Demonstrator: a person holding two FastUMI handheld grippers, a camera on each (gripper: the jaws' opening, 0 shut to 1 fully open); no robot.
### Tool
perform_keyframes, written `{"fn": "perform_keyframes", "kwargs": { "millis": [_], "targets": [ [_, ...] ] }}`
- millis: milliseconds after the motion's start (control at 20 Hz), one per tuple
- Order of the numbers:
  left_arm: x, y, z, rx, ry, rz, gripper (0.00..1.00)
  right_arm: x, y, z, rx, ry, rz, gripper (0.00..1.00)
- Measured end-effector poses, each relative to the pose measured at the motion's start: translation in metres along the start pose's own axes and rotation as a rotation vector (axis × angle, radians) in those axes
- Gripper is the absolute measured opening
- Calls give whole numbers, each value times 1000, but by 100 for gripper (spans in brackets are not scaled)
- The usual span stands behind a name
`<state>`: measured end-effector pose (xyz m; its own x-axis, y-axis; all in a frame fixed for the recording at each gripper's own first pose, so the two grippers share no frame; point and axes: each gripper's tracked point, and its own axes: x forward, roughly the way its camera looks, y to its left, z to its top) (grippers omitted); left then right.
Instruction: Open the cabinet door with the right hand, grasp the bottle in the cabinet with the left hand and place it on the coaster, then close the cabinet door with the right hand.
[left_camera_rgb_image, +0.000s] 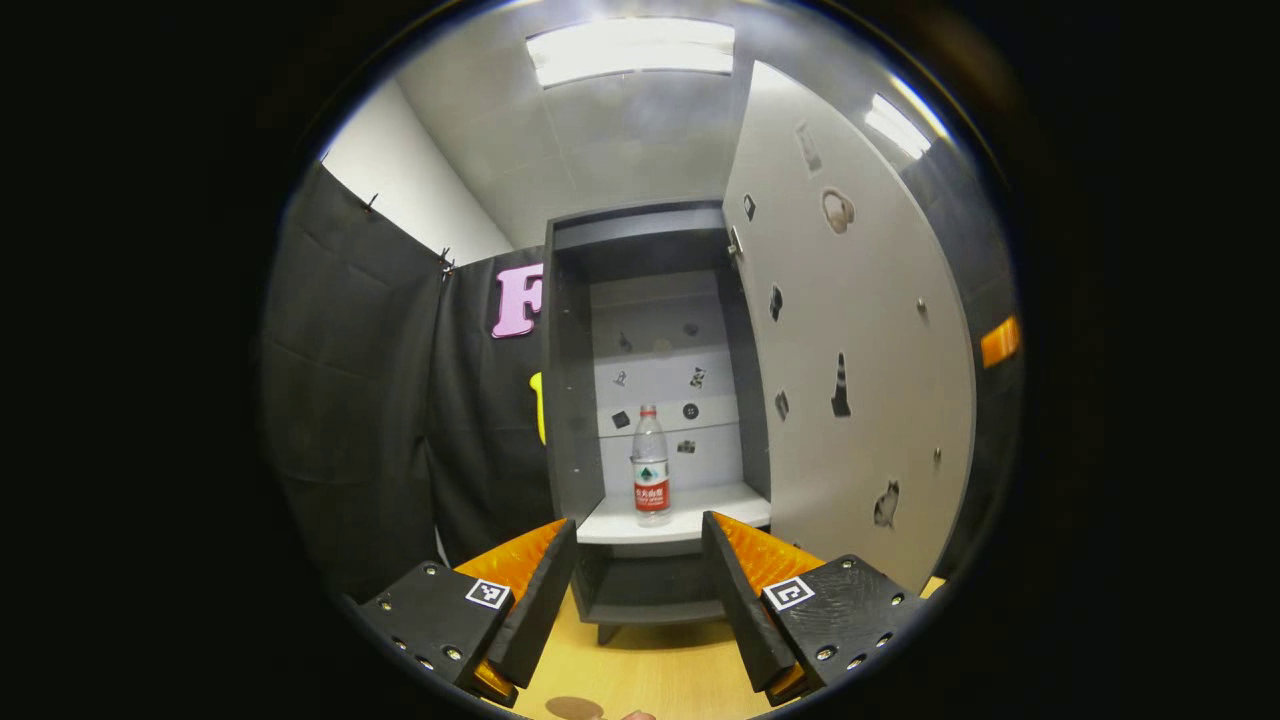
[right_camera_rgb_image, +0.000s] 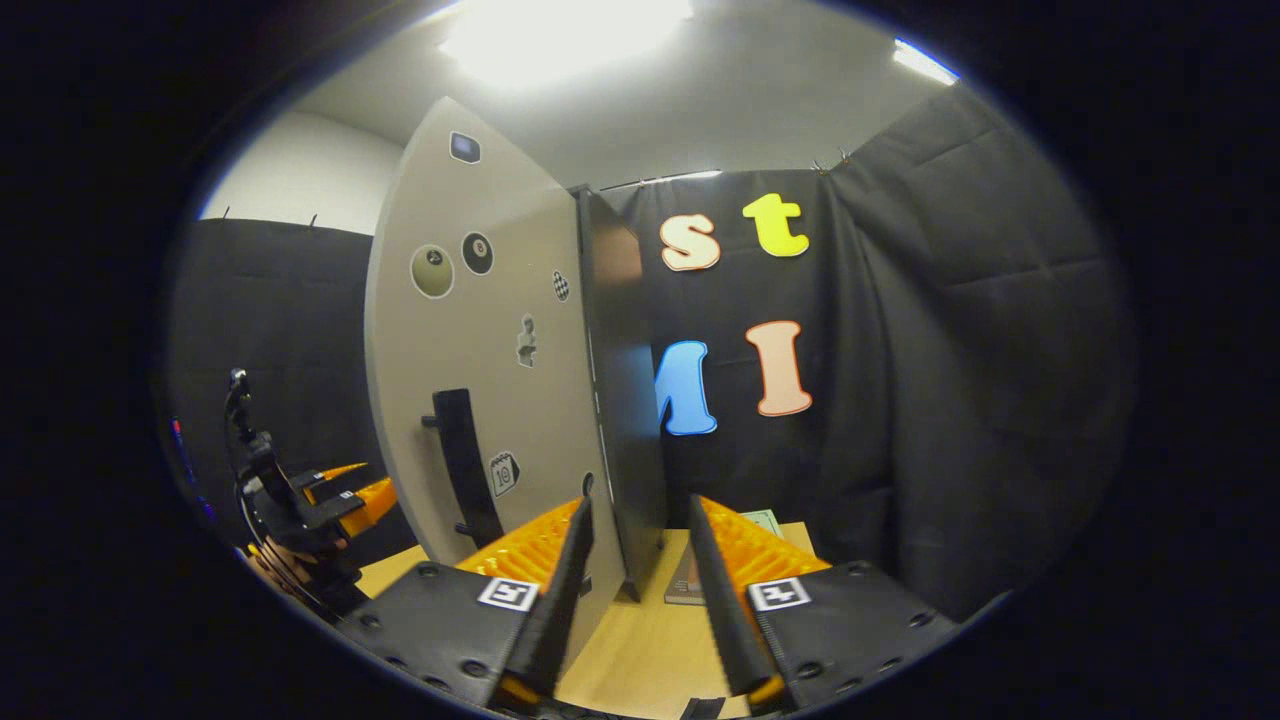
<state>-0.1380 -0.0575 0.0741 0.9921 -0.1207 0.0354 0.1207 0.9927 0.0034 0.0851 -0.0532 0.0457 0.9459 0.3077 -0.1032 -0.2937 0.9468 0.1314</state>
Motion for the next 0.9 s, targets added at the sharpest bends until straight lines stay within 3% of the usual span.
{"fn": "perform_keyframes", "kwargs": {
  "millis": [100,300,900],
  "targets": [
    [9,3,10,-15,-6,-14,73,0,-17,-6,-30,-5,-67,96],
    [38,0,24,-41,3,-71,73,11,-38,-16,-84,3,-165,100],
    [168,9,27,-27,28,-150,73,40,-69,-36,-87,42,-336,98]
  ]
}}
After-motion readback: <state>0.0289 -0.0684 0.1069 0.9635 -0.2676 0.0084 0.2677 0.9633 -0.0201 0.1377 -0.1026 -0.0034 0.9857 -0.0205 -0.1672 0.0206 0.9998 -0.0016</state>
